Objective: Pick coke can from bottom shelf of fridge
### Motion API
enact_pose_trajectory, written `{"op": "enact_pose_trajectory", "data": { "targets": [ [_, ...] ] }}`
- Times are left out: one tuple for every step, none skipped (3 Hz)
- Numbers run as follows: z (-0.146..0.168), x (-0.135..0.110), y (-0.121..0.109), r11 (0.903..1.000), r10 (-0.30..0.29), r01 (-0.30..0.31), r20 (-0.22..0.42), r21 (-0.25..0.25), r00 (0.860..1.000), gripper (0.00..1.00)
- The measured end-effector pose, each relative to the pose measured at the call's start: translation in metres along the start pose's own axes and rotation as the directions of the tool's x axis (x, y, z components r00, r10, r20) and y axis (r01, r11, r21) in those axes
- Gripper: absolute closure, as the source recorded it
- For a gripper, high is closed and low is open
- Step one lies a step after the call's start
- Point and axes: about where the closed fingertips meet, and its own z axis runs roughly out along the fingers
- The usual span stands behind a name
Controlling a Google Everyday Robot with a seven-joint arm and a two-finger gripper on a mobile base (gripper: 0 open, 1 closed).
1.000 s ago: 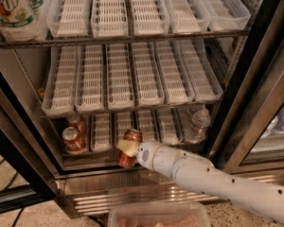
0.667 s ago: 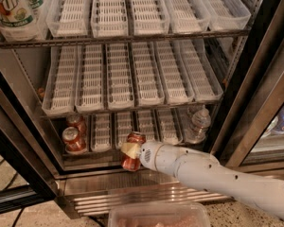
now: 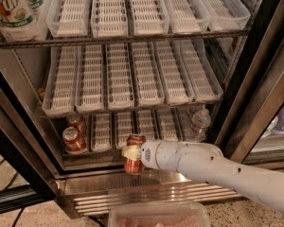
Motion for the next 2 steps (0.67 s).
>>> {"op": "enact_pose_trajectory", "data": {
  "targets": [
    [0.005, 0.004, 0.008, 0.9981, -0.03, 0.027, -0.054, -0.056, 0.998, 1.0],
    [0.018, 0.015, 0.019, 0.9901, -0.08, 0.062, -0.144, -0.126, 0.986, 1.0]
  ]
}}
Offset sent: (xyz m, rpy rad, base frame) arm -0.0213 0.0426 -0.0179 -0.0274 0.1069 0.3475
